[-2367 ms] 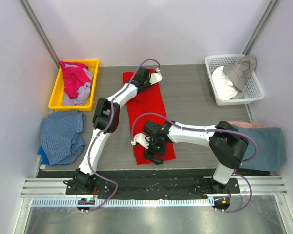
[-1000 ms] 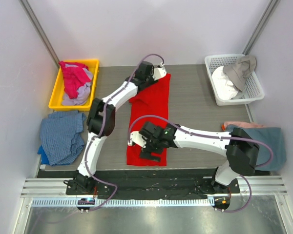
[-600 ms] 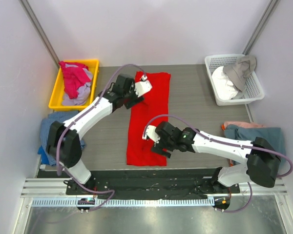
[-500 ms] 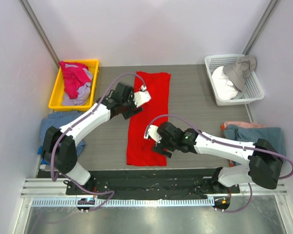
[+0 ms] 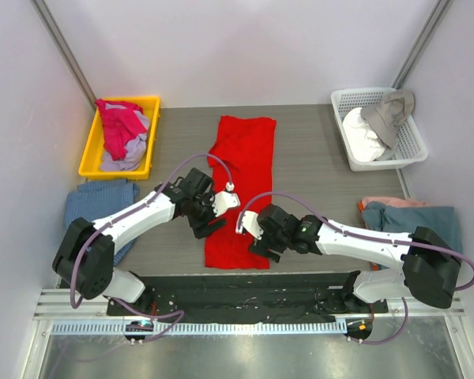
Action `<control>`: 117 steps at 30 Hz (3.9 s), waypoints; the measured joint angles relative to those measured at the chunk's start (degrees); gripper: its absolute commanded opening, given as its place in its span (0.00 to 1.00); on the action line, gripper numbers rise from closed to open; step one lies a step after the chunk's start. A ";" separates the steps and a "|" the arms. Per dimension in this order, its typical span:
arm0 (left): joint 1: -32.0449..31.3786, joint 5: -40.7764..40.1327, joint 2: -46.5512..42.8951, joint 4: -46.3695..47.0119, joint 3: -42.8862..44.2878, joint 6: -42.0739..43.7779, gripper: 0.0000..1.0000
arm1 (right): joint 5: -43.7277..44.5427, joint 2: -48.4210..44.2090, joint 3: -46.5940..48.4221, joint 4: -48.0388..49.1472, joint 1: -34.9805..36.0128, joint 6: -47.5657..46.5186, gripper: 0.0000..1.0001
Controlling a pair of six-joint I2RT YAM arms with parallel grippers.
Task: Fold and stack the t-shirts
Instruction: Grab the bottom of the folded rectangular tshirt with both arms
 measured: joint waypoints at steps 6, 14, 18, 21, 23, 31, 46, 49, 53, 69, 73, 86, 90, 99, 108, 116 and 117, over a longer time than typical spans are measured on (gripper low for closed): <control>-0.17 5.46 0.26 -2.99 -1.07 0.26 0.67 | -0.98 0.98 0.00 0.42 1.11 -0.07 0.81; -0.61 7.34 -0.35 -7.37 -3.91 2.84 0.67 | -0.98 2.51 0.00 0.94 2.60 -0.59 0.79; -1.46 6.84 -1.84 -9.16 -4.98 2.56 0.67 | -0.87 2.54 -0.09 0.74 3.52 -1.27 0.79; -2.43 6.10 -1.86 -9.79 -5.22 1.46 0.67 | -0.81 2.56 -0.28 -0.11 3.89 -1.53 0.79; -2.97 5.77 -1.77 -9.81 -5.49 0.76 0.66 | -0.70 2.56 -0.46 -0.52 4.07 -1.57 0.79; -4.70 7.21 0.35 -9.35 -6.71 -0.87 0.66 | -0.50 2.27 -1.14 -1.38 4.09 -1.57 0.78; -6.80 12.17 6.47 -7.58 -3.45 -0.52 0.59 | -1.57 -5.29 -1.14 -1.31 4.07 -1.73 0.77; -6.80 12.09 6.91 -7.17 -3.28 -0.57 0.40 | -2.10 -5.29 -1.16 -1.36 4.09 -1.81 0.77; -6.80 12.13 7.98 -6.73 -3.28 -0.74 0.11 | -2.49 -5.29 -1.18 -1.55 4.07 -1.88 0.77; -6.80 12.26 11.04 -7.85 -0.55 -0.07 0.00 | -5.33 -3.02 -1.18 -1.90 6.73 -1.99 0.76; -6.80 12.17 11.45 -8.07 -0.04 -0.02 0.00 | -6.45 -1.57 -1.18 -2.12 7.91 -1.99 0.76; -6.80 12.00 11.47 -8.26 -0.09 0.59 0.00 | -7.06 2.51 -1.18 -1.51 9.22 -2.32 0.70; -6.80 12.02 11.28 -8.22 -0.37 1.29 0.00 | -6.80 3.45 -1.18 -0.87 9.22 -2.84 0.68; -6.80 12.04 10.80 -8.11 -1.03 1.95 0.00 | -6.38 5.57 -1.16 -0.39 9.22 -3.10 0.56; -6.80 12.11 9.79 -7.32 -2.12 2.69 0.00 | -6.45 7.52 -0.90 0.42 9.33 -3.34 0.23; -6.80 11.41 8.46 -7.74 -3.19 2.99 0.00 | -6.08 7.58 0.24 -0.42 9.31 -2.89 0.01; -6.80 11.15 8.13 -8.07 -3.41 3.04 0.00 | -6.10 7.37 0.46 -0.87 9.31 -2.82 0.01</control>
